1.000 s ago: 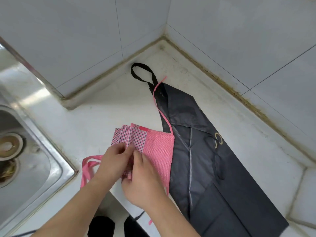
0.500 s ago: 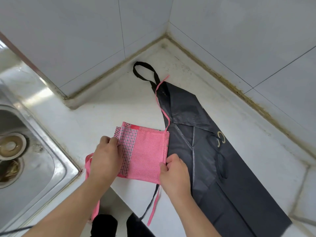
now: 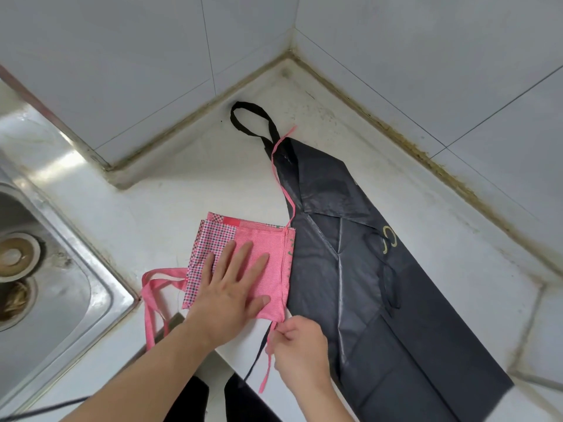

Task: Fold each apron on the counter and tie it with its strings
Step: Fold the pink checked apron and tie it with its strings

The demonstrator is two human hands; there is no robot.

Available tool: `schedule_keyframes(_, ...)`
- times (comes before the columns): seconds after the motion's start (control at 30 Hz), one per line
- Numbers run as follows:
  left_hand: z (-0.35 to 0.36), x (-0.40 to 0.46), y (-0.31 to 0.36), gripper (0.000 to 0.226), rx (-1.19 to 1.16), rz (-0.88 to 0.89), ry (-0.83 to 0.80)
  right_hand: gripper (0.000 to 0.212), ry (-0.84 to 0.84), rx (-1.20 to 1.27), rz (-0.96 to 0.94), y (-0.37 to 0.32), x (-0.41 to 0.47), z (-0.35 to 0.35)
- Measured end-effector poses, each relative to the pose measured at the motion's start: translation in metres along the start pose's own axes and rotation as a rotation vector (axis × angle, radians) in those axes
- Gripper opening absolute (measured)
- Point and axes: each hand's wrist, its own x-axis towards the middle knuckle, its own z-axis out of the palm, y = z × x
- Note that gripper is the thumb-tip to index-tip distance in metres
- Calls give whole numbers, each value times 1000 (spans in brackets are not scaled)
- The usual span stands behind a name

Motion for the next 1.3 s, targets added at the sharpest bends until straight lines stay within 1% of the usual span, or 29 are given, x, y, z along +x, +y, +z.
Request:
schedule_keyframes(0.1,1,0,0,76,-8,-24,-6,15,23,37,-20,3,-6,0)
schedule_keyframes(0.17,1,1,3,76,-25,-38,-12,27,-3,50,-36,-1,-8,2)
schedule_keyframes(0.23,2,1,4,76,-41,-49,-12,43,30,-24,-74,-3,-4,7)
schedule_keyframes(0.27,2,1,5,76,-48,-53,-9,45,67,-58,-95,-4,-2,10)
schedule_keyframes(0.33,1,2,5,76,-56,-50,-7,42,112,-63,-94,-4,2,13)
schedule_keyframes(0.43,2,2,4,77,-41,-54,-15,38,104,-5,-56,-1,-2,10)
schedule_keyframes(0.53,2,2,5,77,-48,-66,-26,40,44,-96,-41,15,-11,5)
schedule_keyframes(0.7,1,3,5,78,-49,-64,-56,25,-122,-343,15,36,-21,2)
schedule_keyframes(0.83,-10,3,13,75,-81,-87,-52,31,-228,-503,15,15,-23,-13)
schedule_keyframes(0.87,-15,4,16,78,-96,-104,-67,34,-213,-552,-1,6,-23,-19)
schedule_keyframes(0.9,-20,6,20,79,-97,-122,-75,35,-149,-599,-34,-2,-22,-25)
schedule_keyframes(0.93,-26,8,24,78,-78,-133,-75,32,-55,-622,-90,-13,-23,-30)
schedule_keyframes(1.0,-32,12,30,74,-36,-152,-85,13,155,-535,-271,-30,-19,-34)
schedule_keyframes(1.03,-34,14,33,72,-17,-165,-105,2,218,-470,-380,-36,-16,-33)
schedule_keyframes(1.07,-35,15,34,73,8,-171,-132,13,243,-437,-486,-43,-11,-29)
schedule_keyframes(1.1,-36,16,34,74,26,-165,-150,30,226,-440,-581,-47,-2,-25)
schedule_keyframes(1.17,-34,16,28,75,27,-131,-133,60,138,-481,-706,-49,19,-16)
schedule_keyframes(1.23,-30,11,13,75,10,-94,-64,76,65,-567,-734,-45,38,-11)
schedule_keyframes(1.3,-24,-1,-10,73,-14,-94,-11,85,79,-678,-708,-39,51,-10)
